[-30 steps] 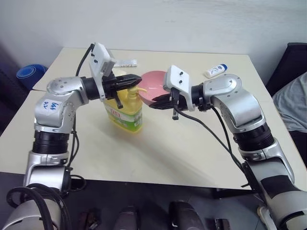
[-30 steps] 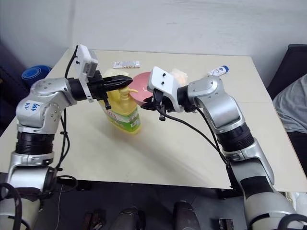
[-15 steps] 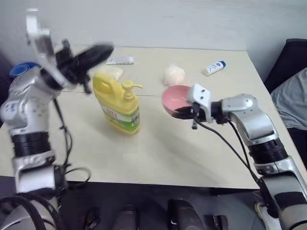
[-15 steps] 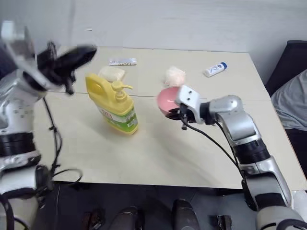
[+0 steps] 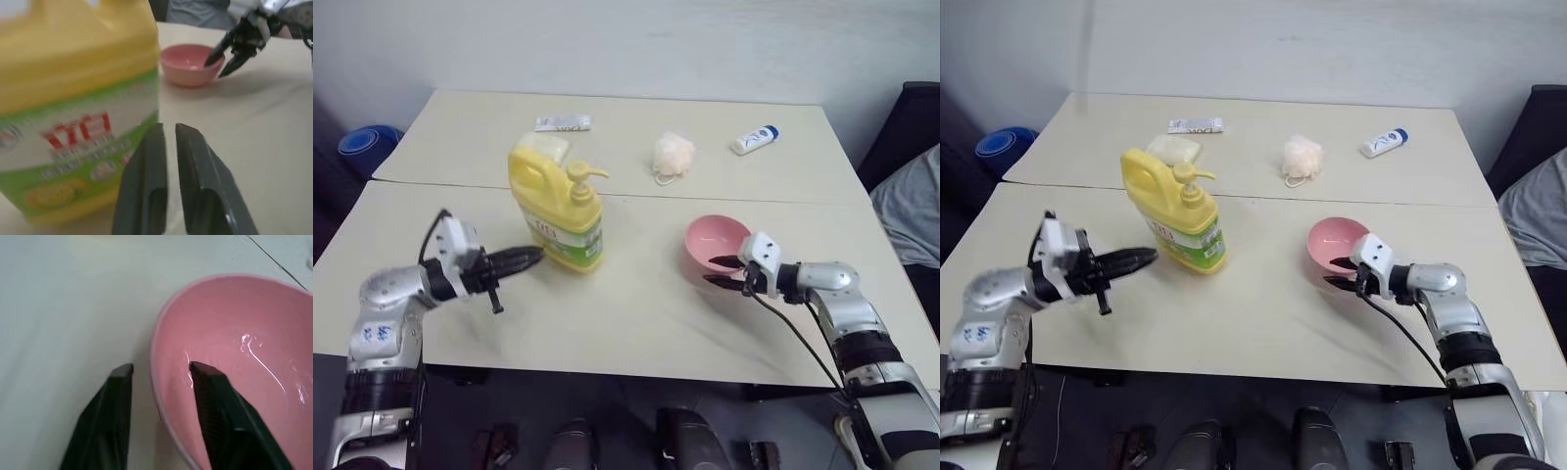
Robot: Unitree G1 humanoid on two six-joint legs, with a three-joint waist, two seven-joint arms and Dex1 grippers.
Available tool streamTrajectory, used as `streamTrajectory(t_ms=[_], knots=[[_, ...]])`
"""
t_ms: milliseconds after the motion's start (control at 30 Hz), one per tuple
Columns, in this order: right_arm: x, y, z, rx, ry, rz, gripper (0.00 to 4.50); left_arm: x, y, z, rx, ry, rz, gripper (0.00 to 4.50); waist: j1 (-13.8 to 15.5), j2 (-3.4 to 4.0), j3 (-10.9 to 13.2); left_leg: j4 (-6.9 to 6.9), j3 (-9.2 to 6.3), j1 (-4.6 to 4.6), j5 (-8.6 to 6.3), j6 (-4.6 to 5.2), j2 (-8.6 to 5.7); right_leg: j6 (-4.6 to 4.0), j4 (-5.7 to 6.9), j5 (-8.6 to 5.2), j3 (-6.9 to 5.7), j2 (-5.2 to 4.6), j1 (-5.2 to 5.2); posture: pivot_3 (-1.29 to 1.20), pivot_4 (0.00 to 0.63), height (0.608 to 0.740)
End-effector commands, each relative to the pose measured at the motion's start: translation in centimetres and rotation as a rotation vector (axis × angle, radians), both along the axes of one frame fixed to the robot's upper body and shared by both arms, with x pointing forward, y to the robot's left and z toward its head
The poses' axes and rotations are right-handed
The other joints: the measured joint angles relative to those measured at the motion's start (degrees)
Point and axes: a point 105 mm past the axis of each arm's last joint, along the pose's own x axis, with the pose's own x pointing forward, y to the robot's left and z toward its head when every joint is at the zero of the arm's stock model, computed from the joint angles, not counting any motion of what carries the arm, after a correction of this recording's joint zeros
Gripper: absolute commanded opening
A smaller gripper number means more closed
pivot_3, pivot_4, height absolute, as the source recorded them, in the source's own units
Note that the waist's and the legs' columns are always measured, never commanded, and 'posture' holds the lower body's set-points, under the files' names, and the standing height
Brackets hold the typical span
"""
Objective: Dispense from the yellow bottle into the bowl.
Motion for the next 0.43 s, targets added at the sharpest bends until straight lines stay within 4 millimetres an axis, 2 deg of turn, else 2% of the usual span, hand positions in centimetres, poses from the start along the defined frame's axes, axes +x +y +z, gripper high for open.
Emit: streamTrajectory(t_ms=[33,167,267,333,433], knots=[[-1.4,-0.1,3.0,0.105,-0.152,0.073,3.21,-0.9,0.9,-1.4,0.023,0.03,0.023,1.51,0.02,0.0,0.0,0.0,0.0,0.0,0.0,0.0,0.03,0.0,0.0,0.0,-0.01,0.0,0.0,0.0,0.15,0.74],[-5.6,0.3,2.8,0.12,-0.157,0.191,4.45,-2.3,1.9,-4.0,0.162,0.016,0.037,2.63,0.32,0.0,0.0,0.06,-0.04,0.05,-0.01,0.01,0.03,0.0,0.01,0.0,-0.03,-0.12,0.08,0.0,0.15,0.74],[-8.2,0.5,1.5,0.111,-0.151,0.217,4.45,-3.1,3.6,-6.4,0.217,0.052,0.098,2.63,0.73,0.01,0.0,0.04,-0.06,0.09,-0.04,0.07,0.0,0.0,-0.06,0.0,-0.06,-0.23,0.16,0.0,0.15,0.74],[-9.3,0.4,0.6,0.11,-0.153,0.199,4.45,-3.8,4.5,-7.8,0.255,0.055,0.141,2.63,1.03,0.0,0.0,0.03,-0.02,0.14,-0.08,0.13,-0.04,0.0,-0.06,0.0,-0.04,-0.25,0.18,0.0,0.15,0.74],[-9.6,0.4,0.5,0.106,-0.185,0.177,4.45,-4.0,4.9,-8.1,0.287,0.015,0.176,2.63,1.03,0.0,0.0,0.04,0.02,0.17,-0.12,0.19,-0.03,0.01,-0.05,0.01,-0.01,-0.27,0.17,0.0,0.15,0.74]])
